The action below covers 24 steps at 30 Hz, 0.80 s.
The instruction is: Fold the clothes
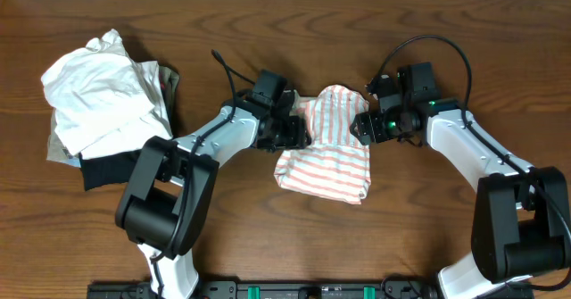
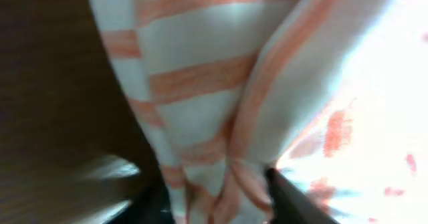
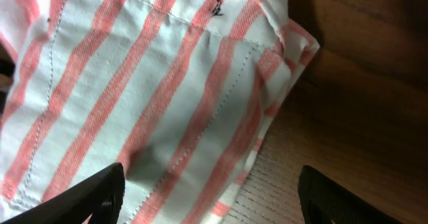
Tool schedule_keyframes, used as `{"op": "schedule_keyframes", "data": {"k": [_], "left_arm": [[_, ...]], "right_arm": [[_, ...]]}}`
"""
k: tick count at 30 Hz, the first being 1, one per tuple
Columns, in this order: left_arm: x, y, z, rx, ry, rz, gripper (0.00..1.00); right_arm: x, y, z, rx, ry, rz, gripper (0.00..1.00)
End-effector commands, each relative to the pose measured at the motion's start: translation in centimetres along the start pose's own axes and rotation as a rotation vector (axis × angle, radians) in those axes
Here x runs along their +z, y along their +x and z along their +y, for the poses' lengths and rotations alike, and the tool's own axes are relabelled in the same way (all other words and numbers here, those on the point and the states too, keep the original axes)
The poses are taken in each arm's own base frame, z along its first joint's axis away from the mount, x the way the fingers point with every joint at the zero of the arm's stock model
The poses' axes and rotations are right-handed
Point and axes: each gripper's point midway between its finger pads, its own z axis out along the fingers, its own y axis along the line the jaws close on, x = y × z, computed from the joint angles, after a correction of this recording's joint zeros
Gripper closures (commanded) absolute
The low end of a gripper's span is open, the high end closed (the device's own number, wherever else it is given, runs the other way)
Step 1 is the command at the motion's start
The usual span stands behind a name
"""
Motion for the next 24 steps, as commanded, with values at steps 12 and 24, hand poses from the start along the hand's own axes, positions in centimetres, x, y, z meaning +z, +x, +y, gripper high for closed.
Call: {"op": "schedule_keyframes", "data": {"k": [12, 24], "left_arm": [[1.7, 1.9, -1.2, 0.062, 0.05, 0.063, 0.94], [-7.9, -1.5, 2.0, 0.175, -0.184, -0.06, 0.94]], "right_arm": [[-0.7, -1.1, 0.5, 0.007, -0.023, -0.032, 0.2], [-9.3, -6.2, -1.0, 0.003, 0.044, -0.291, 0.18]]}}
